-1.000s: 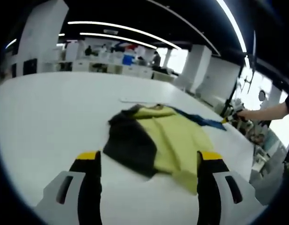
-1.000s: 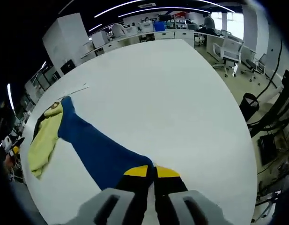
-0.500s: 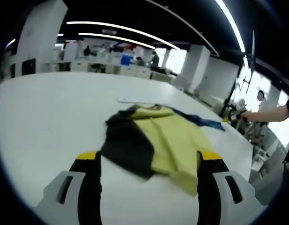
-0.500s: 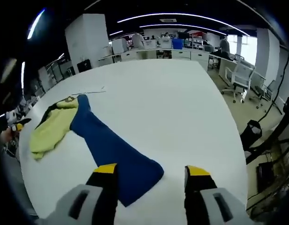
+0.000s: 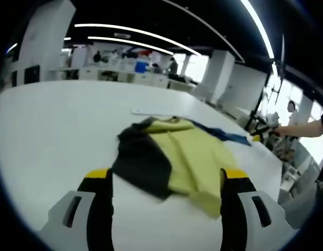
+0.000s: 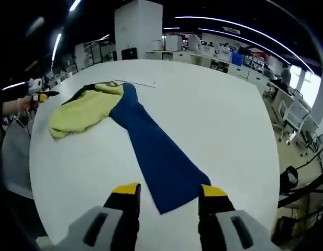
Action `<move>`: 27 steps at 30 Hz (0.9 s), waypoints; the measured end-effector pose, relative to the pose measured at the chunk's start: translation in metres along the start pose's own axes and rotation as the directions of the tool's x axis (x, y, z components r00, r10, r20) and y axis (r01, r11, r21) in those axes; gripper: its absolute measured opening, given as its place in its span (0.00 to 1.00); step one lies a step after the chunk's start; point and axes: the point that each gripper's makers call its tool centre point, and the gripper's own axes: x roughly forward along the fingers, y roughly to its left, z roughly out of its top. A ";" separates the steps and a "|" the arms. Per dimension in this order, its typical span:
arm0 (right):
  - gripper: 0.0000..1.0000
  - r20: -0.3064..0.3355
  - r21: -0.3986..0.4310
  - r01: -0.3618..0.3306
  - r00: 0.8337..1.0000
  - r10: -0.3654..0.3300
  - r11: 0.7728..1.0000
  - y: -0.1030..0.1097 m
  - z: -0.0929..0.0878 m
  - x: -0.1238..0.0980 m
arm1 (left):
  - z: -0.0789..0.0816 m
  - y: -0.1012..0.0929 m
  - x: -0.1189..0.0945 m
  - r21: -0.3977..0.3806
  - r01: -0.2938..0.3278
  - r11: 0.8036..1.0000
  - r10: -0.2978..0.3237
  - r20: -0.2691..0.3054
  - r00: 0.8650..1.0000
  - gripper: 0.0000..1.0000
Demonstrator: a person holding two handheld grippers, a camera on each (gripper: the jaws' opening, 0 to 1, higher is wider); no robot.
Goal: Fold the garment on the visible template until the final outline fits inside the template.
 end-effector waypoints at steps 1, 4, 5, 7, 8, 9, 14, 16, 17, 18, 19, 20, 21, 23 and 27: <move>0.38 -0.008 -0.004 -0.003 1.000 0.003 1.000 0.002 -0.002 0.001 | 0.000 0.000 0.000 -0.001 0.000 1.000 0.000 -0.001 1.000 0.81; 0.29 -0.040 -0.018 -0.022 0.999 0.021 1.000 0.008 -0.009 0.005 | 0.000 0.000 0.001 -0.002 0.001 1.000 -0.001 0.000 1.000 0.81; 0.29 -0.039 -0.015 -0.020 0.999 0.019 1.000 0.007 -0.009 0.006 | 0.000 0.000 0.001 -0.002 0.001 1.000 -0.001 0.000 1.000 0.81; 0.28 -0.044 -0.006 -0.015 0.999 0.015 1.000 0.010 -0.009 0.007 | 0.000 -0.001 0.001 -0.002 0.003 1.000 -0.003 0.000 1.000 0.81; 0.26 -0.053 -0.010 -0.009 0.999 0.009 1.000 0.010 -0.011 0.007 | 0.000 -0.001 0.001 -0.003 0.002 1.000 -0.002 0.000 1.000 0.81; 0.24 -0.060 -0.008 -0.010 0.998 0.010 1.000 0.011 -0.013 0.007 | 0.000 -0.001 0.001 -0.002 0.001 1.000 -0.001 0.001 1.000 0.81; 0.21 -0.073 0.047 -0.011 0.997 0.014 0.999 0.014 -0.016 0.006 | -0.002 0.000 0.000 -0.007 -0.002 1.000 0.002 -0.002 1.000 0.81; 0.19 -0.081 0.049 -0.004 0.997 0.008 0.999 0.014 -0.018 0.006 | -0.003 0.002 -0.001 -0.007 -0.006 1.000 0.006 -0.004 1.000 0.81; 0.18 -0.082 0.045 -0.005 0.997 0.009 0.999 0.015 -0.018 0.006 | -0.003 0.002 -0.001 -0.009 -0.007 1.000 0.007 -0.004 1.000 0.81; 0.18 -0.080 0.041 -0.005 0.997 0.008 0.999 0.015 -0.018 0.006 | -0.003 0.002 -0.001 -0.011 -0.008 1.000 0.008 -0.004 1.000 0.81; 0.17 -0.081 0.043 -0.004 0.997 0.007 0.999 0.014 -0.017 0.006 | -0.003 0.002 -0.002 -0.010 -0.008 1.000 0.008 -0.003 1.000 0.81; 0.16 -0.082 0.048 -0.001 0.997 0.005 0.999 0.014 -0.017 0.006 | -0.003 0.002 -0.002 -0.010 -0.008 1.000 0.008 -0.004 1.000 0.81; 0.15 -0.081 0.046 0.000 0.997 0.004 0.999 0.014 -0.017 0.005 | -0.003 0.002 -0.002 -0.010 -0.008 1.000 0.008 -0.004 1.000 0.81; 0.13 -0.095 -0.001 0.018 0.995 -0.018 1.000 0.012 -0.018 0.004 | -0.003 0.001 -0.001 -0.011 -0.007 1.000 0.007 -0.002 1.000 0.80; 0.07 -0.102 -0.050 0.032 0.994 -0.037 0.998 0.013 -0.019 0.005 | -0.003 0.000 0.000 -0.014 -0.006 1.000 0.006 0.000 1.000 0.80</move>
